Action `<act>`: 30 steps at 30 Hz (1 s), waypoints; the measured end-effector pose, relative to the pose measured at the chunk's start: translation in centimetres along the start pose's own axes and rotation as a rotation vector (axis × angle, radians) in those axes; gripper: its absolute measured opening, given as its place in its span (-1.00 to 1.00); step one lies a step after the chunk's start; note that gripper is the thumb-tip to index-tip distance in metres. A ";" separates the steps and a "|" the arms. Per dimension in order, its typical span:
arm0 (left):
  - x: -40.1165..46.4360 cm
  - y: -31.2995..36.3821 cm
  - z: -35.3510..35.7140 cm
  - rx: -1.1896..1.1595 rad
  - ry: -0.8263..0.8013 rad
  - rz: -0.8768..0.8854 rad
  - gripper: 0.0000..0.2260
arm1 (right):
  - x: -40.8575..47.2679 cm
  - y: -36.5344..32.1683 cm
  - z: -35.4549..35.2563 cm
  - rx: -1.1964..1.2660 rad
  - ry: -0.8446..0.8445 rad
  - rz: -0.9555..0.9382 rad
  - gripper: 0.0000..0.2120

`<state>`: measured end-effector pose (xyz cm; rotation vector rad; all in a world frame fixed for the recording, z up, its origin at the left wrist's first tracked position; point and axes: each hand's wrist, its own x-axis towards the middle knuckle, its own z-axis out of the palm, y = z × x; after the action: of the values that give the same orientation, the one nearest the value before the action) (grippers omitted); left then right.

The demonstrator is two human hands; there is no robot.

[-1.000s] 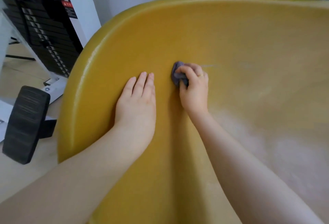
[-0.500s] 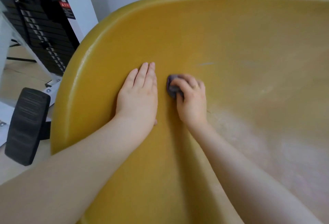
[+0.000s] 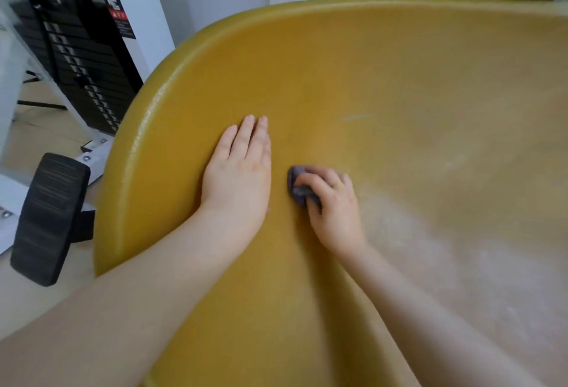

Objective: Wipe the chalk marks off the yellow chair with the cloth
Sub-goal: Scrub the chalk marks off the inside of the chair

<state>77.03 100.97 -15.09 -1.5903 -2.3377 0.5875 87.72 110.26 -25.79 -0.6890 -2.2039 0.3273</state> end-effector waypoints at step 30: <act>4.7 -0.1 -1.8 -0.098 0.111 0.058 0.04 | -0.3 1.1 0.2 -0.093 0.104 0.219 -0.78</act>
<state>75.95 105.66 -13.57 -1.6927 -2.2774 0.3918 88.14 110.97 -26.62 -0.9800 -2.0593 0.2942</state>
